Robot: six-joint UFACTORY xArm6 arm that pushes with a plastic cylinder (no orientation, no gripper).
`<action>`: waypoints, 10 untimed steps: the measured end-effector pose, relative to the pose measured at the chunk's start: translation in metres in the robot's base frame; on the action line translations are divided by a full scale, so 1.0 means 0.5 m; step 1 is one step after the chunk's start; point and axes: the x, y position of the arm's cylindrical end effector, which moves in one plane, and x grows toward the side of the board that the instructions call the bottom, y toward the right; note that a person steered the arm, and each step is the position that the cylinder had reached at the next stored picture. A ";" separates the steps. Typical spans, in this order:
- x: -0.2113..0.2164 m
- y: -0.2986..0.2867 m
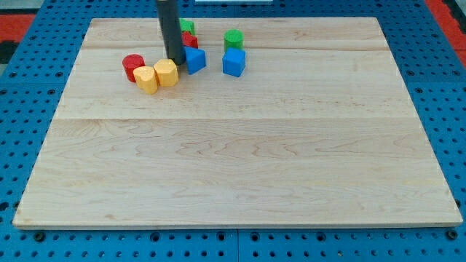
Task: Move the blue triangle towards the bottom of the blue cube
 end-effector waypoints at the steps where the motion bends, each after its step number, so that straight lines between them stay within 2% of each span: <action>1: 0.044 0.023; 2: 0.002 -0.060; 3: -0.050 -0.088; 4: -0.051 -0.008; 5: -0.046 0.054; 7: 0.047 0.077; 8: 0.056 0.117; 10: 0.079 0.067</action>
